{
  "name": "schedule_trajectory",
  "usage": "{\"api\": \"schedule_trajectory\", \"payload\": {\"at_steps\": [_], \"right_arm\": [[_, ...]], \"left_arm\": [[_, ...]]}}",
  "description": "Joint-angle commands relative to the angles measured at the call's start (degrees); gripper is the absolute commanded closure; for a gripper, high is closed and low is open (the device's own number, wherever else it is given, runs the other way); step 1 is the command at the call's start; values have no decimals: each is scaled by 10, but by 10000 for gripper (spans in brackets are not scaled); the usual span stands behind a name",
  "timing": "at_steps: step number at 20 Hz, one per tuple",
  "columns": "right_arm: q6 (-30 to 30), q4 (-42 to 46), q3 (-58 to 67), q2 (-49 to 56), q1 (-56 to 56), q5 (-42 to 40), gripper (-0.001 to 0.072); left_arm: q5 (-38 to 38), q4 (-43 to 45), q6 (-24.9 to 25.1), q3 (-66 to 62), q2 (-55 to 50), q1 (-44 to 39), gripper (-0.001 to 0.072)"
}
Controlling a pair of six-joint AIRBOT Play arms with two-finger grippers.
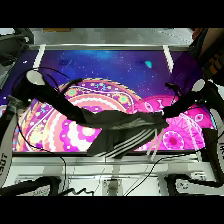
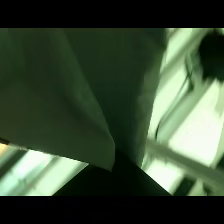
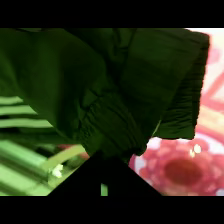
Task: Fold the clothes and pants, and hang the long-sleeved shirts on hangers.
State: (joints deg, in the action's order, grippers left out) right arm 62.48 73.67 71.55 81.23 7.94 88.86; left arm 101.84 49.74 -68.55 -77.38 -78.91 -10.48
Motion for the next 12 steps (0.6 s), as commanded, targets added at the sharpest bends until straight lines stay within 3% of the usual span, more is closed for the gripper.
{"api": "schedule_trajectory", "payload": {"at_steps": [1, 3, 4, 5, 10, 12], "right_arm": [[-18, 22, 0, 0, 0, 74, 617], [-18, 23, 0, 0, 0, 62, 219], [-18, 23, 0, 0, 0, 56, 173], [-18, 27, 0, 0, 0, 48, 174], [-17, 59, 0, 0, 0, -22, 181], [-14, 61, 0, 0, 0, -71, 241]], "left_arm": [[41, 30, -5, 24, 0, -63, 700], [41, 30, -5, 40, 0, -91, 660], [41, 30, -5, 45, 0, -103, 507], [40, 30, -5, 48, 0, -114, 353], [34, 30, 3, 69, 0, -157, 368], [11, 30, 21, 76, -1, -171, 369]]}}
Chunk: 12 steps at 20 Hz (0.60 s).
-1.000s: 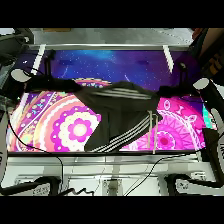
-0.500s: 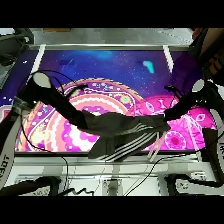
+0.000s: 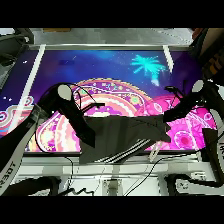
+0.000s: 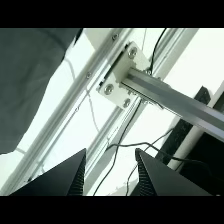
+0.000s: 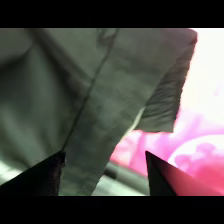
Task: Fold the clothes and pants, and hang the long-sleeved shirts on hangers.
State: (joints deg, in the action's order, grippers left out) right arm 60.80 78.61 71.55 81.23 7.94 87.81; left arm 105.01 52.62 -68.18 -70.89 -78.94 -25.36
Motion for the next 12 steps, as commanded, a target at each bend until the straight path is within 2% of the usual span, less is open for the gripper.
{"api": "schedule_trajectory", "payload": {"at_steps": [1, 3, 4, 5, 7, 9, 12], "right_arm": [[11, 12, 0, 0, 0, -92, 275], [12, 32, 0, 0, 3, -156, 317], [13, 54, 0, 1, 10, -175, 481], [18, 68, 0, 1, 27, -191, 692], [33, 65, 0, 2, 82, -215, 690], [28, 11, -4, 10, 142, -197, 691], [-102, -196, -62, 32, 201, -103, 690]], "left_arm": [[-48, 1, 17, 11, 0, -26, 369], [-115, 1, 17, 11, 0, -28, 369], [-135, 1, 17, 11, 0, -28, 369], [-146, 1, 17, 11, 0, -27, 369], [-151, 1, 17, 11, 0, -28, 369], [-151, 1, 17, 11, 0, -27, 369], [-165, 1, 17, 11, 0, -28, 369]]}}
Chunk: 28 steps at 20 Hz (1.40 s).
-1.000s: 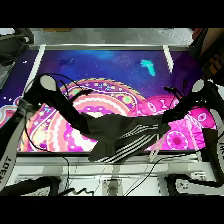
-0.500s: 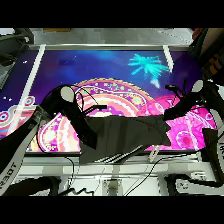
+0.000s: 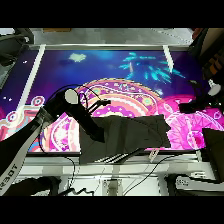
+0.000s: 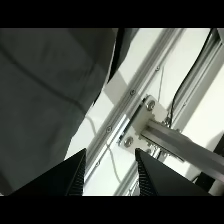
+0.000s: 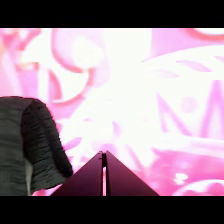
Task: Fold the clothes and pants, and hang the long-sleeved shirts on hangers.
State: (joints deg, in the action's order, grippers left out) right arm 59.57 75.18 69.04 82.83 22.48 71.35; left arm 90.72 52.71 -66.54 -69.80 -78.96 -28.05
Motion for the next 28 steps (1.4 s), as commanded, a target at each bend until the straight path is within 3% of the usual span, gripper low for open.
{"api": "schedule_trajectory", "payload": {"at_steps": [1, 2, 3, 4, 6, 13, 19, 23, 25, 27, 28], "right_arm": [[-112, -218, -60, 27, 62, 94, 686], [-131, -240, -76, 38, 63, 101, 577], [-138, -242, -84, 46, 63, 88, 334], [-138, -240, -86, 49, 63, 58, 172], [-107, -244, -86, 48, 60, 13, 121], [-79, -195, -86, 90, 9, 0, 122], [-80, -199, -86, 156, -37, 86, 128], [-82, -245, -86, 173, -96, 157, 128], [-97, -270, -86, 173, -133, 153, 130], [-104, -283, -86, 173, -174, 142, 172], [-109, -293, -86, 173, -195, 141, 247]], "left_arm": [[-30, 0, 0, 0, 0, -1, 369], [-33, 0, 0, 0, 0, -1, 369], [-33, 0, 0, 0, 0, -1, 369], [-33, 0, 0, 0, 0, -1, 369], [-33, 0, 0, 0, 0, -1, 369], [-33, -3, 0, 0, 0, -1, 369], [-41, -4, -1, 0, 0, -1, 369], [-130, 12, -1, 1, -3, -1, 369], [-168, 22, -1, 1, -15, -1, 380], [-177, 24, -1, 1, -30, -1, 700], [-177, 24, 0, 1, -37, -1, 701]]}}
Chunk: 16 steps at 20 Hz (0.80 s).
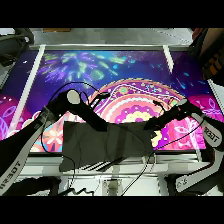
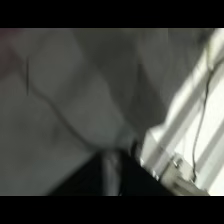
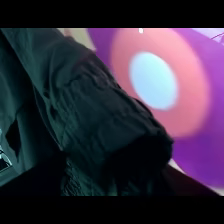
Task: Fold the clothes and pants, and hang the long-sleeved shirts on hangers.
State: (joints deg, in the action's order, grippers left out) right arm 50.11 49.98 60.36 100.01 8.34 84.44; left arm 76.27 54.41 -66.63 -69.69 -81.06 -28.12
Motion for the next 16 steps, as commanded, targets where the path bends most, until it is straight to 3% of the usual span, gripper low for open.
{"api": "schedule_trajectory", "payload": {"at_steps": [1, 3, 7, 13, 16], "right_arm": [[-18, -50, 1, 2, -76, 10, 342], [-18, -52, 5, 2, -117, 9, 694], [-11, -52, 64, -5, -153, 21, 690], [103, -40, 259, -77, -75, 18, 690], [158, 7, 322, -144, 3, 22, 690]], "left_arm": [[-36, 11, 2, 0, -21, 0, 701], [-69, 43, -1, 0, -21, 0, 702], [-98, 73, 0, -26, -2, 20, 702], [-97, 73, -1, -59, 106, 64, 702], [-97, 74, 0, -59, 182, 69, 701]]}}
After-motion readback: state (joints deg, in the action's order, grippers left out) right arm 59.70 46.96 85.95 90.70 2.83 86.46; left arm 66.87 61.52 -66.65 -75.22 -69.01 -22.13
